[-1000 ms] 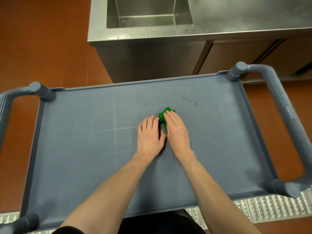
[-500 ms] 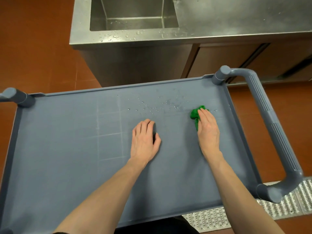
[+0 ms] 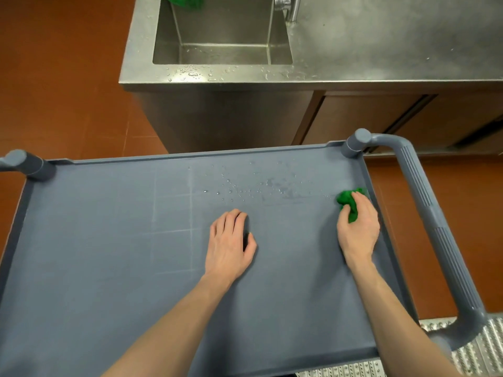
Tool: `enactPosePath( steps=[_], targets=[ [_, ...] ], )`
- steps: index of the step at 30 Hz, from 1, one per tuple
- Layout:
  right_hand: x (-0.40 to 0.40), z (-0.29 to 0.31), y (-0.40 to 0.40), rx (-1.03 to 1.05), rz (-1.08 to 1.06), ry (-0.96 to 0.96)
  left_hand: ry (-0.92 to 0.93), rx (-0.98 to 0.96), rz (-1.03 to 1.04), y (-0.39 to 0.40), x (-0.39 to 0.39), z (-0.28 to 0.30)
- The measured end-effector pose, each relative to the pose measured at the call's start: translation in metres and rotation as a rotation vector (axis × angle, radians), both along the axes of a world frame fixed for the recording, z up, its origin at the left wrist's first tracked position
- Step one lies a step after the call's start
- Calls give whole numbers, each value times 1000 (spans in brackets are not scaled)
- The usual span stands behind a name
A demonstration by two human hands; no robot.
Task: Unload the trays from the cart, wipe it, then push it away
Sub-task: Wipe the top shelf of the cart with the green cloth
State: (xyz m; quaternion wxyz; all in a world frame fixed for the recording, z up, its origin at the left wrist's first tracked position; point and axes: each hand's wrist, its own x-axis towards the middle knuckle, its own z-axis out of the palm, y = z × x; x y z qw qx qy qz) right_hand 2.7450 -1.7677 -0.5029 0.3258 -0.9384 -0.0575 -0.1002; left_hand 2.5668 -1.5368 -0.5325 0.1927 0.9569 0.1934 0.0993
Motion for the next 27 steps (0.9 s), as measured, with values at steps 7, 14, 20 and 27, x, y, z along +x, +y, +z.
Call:
enactPosePath(
  steps=[7,14,20,27],
  targets=[
    [-31,-17,54,-31,288,-49,-10,1,9,3,4,-2],
    [4,-16,25,-83,237,-77,-12,-59,37,0,4,1],
    [38,-3,-4,70,-19,39,-23,-55,41,1,5,-1],
    [-13,-11,81,140,152,54,-58,-51,57,3,5,-7]
  ],
)
